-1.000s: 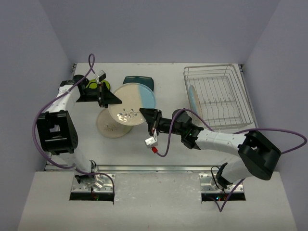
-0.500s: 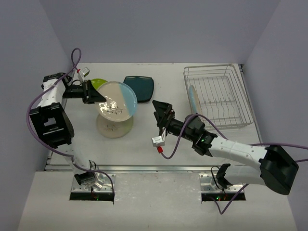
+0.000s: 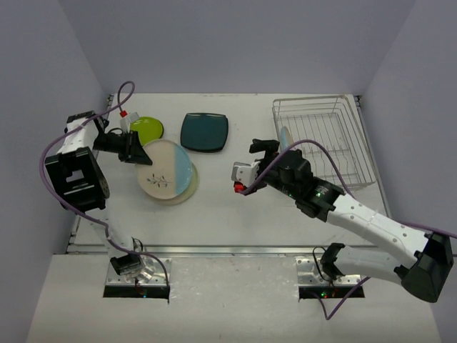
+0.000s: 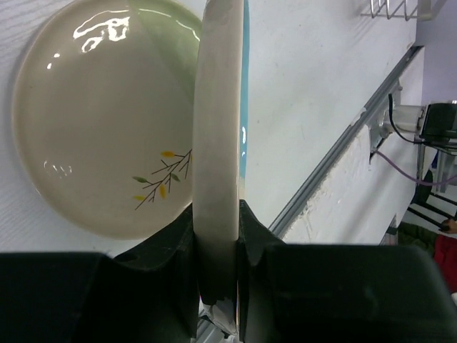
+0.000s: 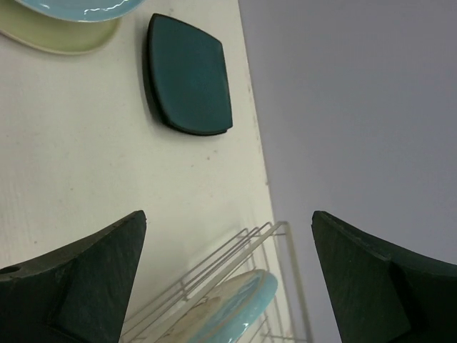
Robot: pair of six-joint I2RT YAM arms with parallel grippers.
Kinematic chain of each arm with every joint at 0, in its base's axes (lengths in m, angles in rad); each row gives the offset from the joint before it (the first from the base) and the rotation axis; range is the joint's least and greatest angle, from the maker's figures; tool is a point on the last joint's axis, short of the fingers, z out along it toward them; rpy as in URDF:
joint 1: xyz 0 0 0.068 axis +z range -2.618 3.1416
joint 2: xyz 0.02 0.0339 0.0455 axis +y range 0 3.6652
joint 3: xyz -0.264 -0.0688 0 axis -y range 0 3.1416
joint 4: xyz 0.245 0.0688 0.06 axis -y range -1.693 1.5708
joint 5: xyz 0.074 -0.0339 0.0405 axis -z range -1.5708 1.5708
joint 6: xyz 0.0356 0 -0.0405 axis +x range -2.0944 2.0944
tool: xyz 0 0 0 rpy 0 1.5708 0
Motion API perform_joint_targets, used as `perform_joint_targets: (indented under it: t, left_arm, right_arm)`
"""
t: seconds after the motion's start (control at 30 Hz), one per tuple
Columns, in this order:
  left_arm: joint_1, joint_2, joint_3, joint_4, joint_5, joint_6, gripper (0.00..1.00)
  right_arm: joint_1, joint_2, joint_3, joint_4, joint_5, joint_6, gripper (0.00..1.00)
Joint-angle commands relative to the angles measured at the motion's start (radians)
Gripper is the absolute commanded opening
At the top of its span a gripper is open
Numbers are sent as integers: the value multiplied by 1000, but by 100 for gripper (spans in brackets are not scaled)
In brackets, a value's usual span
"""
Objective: Unload the plates from the dish rack
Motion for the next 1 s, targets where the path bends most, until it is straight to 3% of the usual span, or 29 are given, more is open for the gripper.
perform_joint_targets:
  t: [0.0,0.37,0.43,0.5,0.57,0.8,0.97]
  left_arm:
    - [-6,84,28,-27,94,55,0]
    - [-7,184,-1,19,68,66,0]
    - [-6,161,-37,105,19,1,9]
    - [-6,129,-97,254,-85,-91,24]
    - [-7,107,-129,331,-157,-134,30]
    - [-9,43,-203,534,-388,-254,35]
    - [-31,-3,-258,650,-547,-301,47]
  right_arm:
    - [-55,28,133,-219,14,275,99]
    - [-170,104,271,-312,-4,382,99]
    - [-172,106,274,-317,-2,384,99]
    - [-173,109,277,-322,4,385,99]
    - [-174,110,279,-325,8,383,99]
    - [-184,128,298,-325,21,397,99]
    - [-192,143,311,-325,45,430,99]
